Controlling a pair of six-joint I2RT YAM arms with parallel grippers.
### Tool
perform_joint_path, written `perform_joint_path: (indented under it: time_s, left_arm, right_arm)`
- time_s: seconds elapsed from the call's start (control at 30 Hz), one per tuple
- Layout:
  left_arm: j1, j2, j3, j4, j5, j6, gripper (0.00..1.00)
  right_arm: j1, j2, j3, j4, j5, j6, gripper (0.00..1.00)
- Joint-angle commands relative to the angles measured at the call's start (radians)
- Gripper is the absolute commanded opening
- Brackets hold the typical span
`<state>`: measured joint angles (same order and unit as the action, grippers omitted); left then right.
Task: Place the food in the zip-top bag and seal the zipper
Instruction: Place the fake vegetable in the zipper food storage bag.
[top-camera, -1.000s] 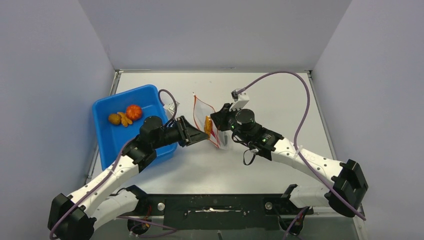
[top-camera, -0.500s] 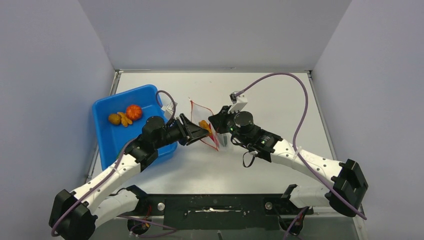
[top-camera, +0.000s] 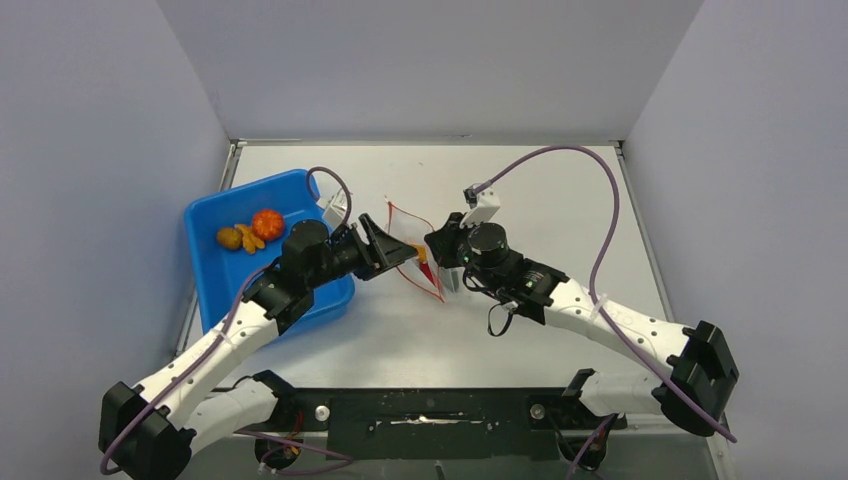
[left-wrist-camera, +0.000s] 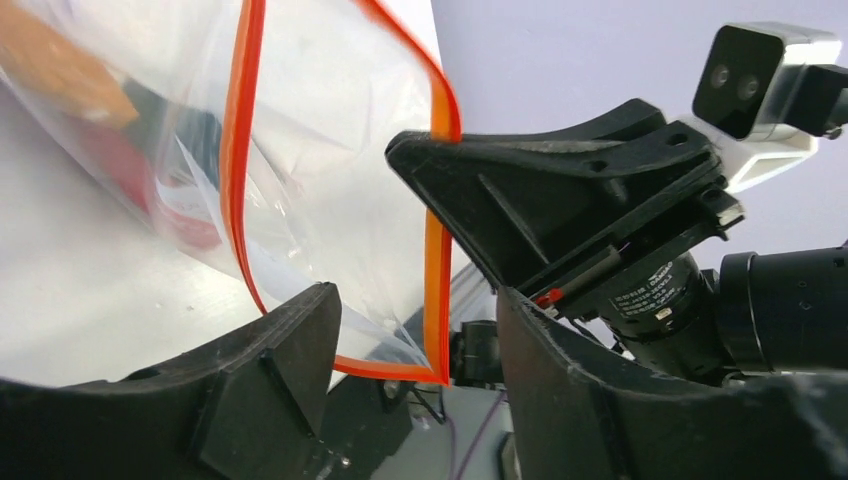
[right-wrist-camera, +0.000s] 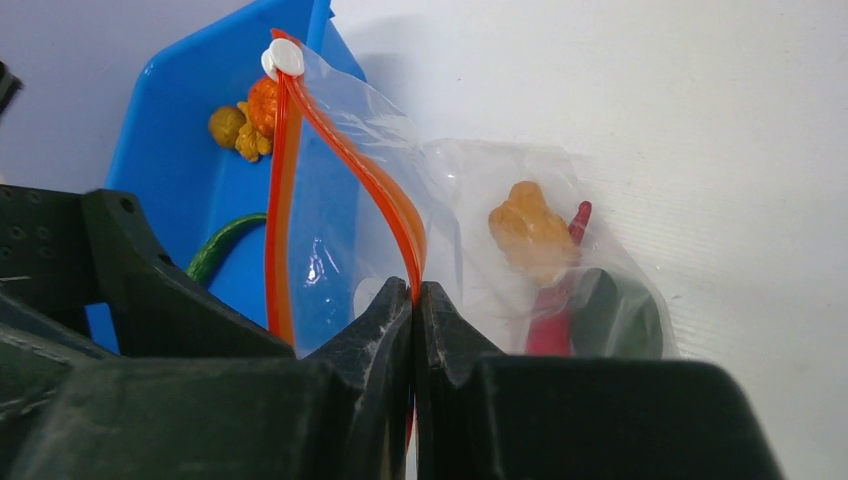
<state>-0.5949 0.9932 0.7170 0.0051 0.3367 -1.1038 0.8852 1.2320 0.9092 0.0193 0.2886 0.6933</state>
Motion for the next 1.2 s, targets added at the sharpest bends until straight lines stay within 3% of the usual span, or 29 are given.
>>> perform_joint_path:
  time_s: [0.0,0.1,0.47,0.63,0.87,1.17]
  left_arm:
    - [-0.003,-0.02,0.129,-0.111,-0.084,0.139,0.61]
    - [-0.003,-0.027,0.167,-0.173,-0.125,0.194,0.7]
    - [0.003,-0.055,0.272,-0.418,-0.376,0.445,0.74]
    - [0.031,-0.076,0.287,-0.516,-0.553,0.559,0.84]
    - [0.177,-0.066,0.297,-0.558,-0.604,0.655,0.94]
    - [0.399,-0.038,0.234,-0.551,-0.679,0.688,0.95]
  right_arm:
    - [0.007,-0.053,0.044,-0.002,0.05,0.009,0.0]
    - [0.007,-0.073,0.03,-0.01,0.061,0.01,0.0]
    - [0.008,-0.116,0.082,-0.142,0.086,0.011,0.0]
    - [0.004,-0.133,0.125,-0.206,0.126,-0.007,0.0]
    - [-0.051,-0.18,0.129,-0.285,0.095,0.01,0.0]
    - [-0.072,-0.21,0.134,-0.324,0.097,-0.015,0.0]
